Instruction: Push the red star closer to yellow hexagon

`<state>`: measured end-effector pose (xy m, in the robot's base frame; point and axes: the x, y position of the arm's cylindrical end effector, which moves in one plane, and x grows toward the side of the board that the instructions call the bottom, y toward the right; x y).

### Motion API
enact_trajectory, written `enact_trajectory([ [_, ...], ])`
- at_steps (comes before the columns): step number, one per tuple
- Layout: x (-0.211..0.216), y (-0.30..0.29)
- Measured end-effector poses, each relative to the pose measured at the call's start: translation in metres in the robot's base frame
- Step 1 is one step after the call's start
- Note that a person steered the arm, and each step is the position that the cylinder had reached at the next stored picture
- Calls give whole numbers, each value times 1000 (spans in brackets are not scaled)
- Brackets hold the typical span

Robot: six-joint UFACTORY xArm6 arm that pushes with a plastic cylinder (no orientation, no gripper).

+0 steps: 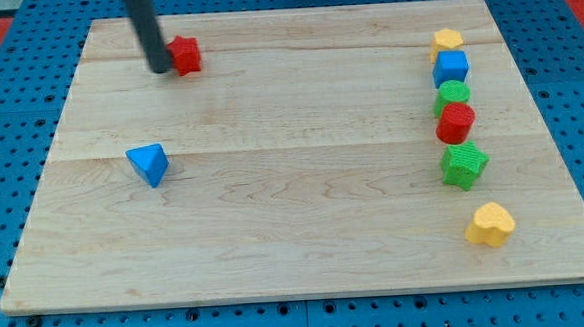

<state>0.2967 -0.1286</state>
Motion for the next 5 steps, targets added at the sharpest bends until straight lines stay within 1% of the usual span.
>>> enact_trajectory([
  [1, 2, 64],
  [2, 11, 18],
  [3, -15, -38],
  [4, -26, -7],
  [5, -26, 50],
])
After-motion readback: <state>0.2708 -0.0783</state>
